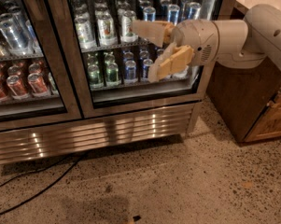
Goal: Open right fridge door
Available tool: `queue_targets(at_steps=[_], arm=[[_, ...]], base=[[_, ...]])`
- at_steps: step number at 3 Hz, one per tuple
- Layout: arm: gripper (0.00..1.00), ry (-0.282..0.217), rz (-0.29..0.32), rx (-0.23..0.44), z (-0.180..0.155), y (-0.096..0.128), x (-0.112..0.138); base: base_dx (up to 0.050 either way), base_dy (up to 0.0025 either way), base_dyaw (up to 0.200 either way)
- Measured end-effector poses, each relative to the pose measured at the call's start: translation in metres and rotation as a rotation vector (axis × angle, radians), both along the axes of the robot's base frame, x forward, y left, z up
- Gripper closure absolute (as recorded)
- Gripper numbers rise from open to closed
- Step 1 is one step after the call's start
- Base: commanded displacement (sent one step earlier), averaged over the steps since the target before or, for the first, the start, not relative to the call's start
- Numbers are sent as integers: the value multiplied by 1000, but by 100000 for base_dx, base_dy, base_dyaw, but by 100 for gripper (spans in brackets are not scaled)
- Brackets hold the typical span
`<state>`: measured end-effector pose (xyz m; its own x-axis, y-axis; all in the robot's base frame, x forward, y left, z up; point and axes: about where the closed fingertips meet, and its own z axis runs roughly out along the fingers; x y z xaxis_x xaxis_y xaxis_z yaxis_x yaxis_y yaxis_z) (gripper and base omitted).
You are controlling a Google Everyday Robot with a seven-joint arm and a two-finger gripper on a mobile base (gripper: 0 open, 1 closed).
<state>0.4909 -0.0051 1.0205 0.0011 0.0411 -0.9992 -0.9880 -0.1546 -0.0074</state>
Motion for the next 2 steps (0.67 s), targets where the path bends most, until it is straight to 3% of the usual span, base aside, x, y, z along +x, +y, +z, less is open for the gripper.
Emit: queue_targets(at_steps=[1,2], arm=[[0,-38,2,-77,25,20,-6],[0,-38,2,-77,25,20,-6]], base=[[0,0,0],[3147,237,15752]])
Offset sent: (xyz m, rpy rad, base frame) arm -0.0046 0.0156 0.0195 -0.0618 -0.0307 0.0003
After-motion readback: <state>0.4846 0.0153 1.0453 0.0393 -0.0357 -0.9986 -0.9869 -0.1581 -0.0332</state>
